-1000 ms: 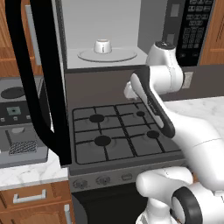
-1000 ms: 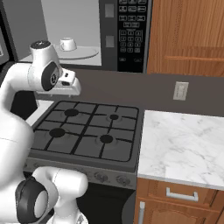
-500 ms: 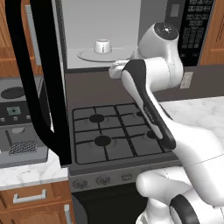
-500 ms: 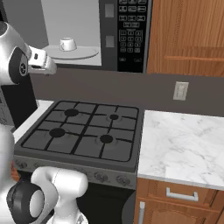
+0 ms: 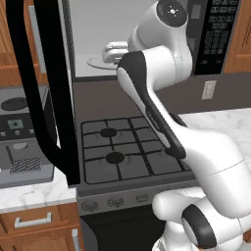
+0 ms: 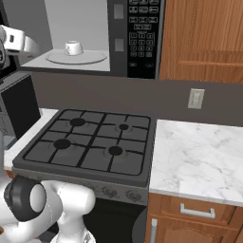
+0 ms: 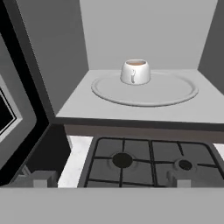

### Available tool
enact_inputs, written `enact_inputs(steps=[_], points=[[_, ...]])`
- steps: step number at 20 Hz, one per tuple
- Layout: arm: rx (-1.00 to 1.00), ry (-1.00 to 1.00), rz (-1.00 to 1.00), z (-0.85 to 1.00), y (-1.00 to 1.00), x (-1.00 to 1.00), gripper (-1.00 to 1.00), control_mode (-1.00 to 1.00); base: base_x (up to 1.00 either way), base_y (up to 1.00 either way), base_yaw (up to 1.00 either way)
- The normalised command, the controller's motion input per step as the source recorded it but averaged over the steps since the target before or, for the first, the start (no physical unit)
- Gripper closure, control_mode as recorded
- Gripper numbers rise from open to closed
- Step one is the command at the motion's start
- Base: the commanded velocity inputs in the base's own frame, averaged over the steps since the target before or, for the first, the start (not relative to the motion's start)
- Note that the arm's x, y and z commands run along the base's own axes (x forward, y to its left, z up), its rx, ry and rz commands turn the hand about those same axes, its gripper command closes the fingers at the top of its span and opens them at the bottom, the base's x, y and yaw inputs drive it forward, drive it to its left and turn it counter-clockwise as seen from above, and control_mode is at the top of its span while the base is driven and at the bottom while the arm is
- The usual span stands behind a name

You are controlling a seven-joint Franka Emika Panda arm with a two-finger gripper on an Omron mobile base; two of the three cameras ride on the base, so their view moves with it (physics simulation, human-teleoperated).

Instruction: Pick the cup of tea, navigate to the dining table, and place it on the saucer.

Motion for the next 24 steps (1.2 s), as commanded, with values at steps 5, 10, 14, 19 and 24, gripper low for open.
enact_inputs(steps=[5,10,14,19,24], points=[[0.0,0.01,-0.03,-0.01,0.0,0.07,-1.0,-1.0,0.0,0.0,0.0],[-0.01,-0.06,-0.05,-0.34,-0.08,0.1,-1.0,-1.0,0.0,0.0,0.0],[0.0,-0.16,-0.01,-0.36,-0.05,0.21,-1.0,-1.0,0.0,0.0,0.0],[0.0,-0.24,0.0,-0.1,-0.01,0.25,-1.0,-1.0,0.0,0.0,0.0],[0.0,-0.15,0.0,0.0,0.0,0.44,-1.0,-1.0,0.0,0.0,0.0]])
